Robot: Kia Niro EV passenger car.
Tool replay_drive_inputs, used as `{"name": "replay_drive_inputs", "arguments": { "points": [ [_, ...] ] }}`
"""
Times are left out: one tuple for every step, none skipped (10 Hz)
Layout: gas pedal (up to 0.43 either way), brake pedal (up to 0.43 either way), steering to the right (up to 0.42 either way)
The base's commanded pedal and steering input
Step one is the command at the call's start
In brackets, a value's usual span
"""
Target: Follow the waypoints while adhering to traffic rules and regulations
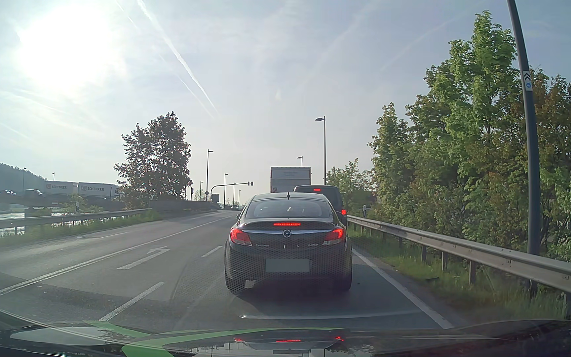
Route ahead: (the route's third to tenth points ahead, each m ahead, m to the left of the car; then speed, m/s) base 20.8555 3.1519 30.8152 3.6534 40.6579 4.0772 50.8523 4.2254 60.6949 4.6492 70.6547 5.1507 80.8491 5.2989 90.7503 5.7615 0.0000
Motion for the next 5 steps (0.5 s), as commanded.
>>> {"name": "replay_drive_inputs", "arguments": {
  "points": [
    [0.000,0.457,0.003],
    [0.000,0.457,0.003],
    [0.000,0.457,0.003],
    [0.000,0.457,0.003],
    [0.000,0.457,0.003]
  ]
}}
